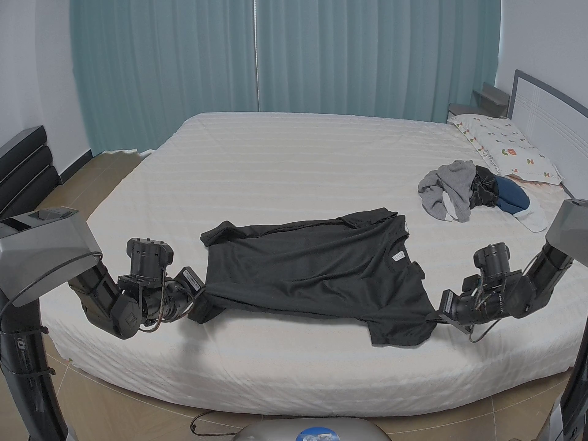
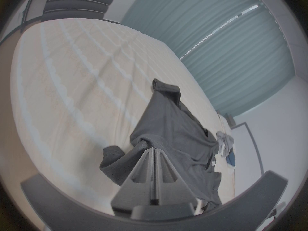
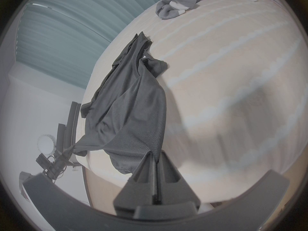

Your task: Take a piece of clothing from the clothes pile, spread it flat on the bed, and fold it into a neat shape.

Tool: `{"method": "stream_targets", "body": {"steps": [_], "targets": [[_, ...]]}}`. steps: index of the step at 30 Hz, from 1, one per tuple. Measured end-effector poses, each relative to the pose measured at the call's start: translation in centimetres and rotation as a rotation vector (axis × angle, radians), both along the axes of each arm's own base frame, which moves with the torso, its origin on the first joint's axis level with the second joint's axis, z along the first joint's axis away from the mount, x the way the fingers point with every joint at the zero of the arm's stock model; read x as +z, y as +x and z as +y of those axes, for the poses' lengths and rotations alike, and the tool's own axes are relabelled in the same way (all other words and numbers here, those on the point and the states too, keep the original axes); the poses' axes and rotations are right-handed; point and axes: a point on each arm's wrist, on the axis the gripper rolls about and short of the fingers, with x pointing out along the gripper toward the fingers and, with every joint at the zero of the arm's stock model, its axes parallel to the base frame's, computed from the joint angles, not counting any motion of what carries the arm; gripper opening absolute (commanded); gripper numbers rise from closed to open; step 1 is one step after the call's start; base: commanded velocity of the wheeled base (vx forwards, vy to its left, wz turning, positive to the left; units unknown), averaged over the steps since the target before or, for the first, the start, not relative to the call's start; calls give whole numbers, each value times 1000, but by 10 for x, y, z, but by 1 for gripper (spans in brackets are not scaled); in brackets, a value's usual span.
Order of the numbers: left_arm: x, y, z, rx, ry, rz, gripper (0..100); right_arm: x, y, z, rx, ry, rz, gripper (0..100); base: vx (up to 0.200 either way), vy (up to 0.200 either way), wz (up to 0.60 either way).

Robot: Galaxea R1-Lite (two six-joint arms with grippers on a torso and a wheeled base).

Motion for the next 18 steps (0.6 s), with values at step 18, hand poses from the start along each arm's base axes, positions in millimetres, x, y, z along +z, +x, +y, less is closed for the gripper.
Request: {"method": "stream_targets", "body": {"steps": [18], "targets": [[14, -52, 0, -200, 199, 189, 0, 10, -63, -20, 108, -120, 39, 0, 0, 0, 0]]}}
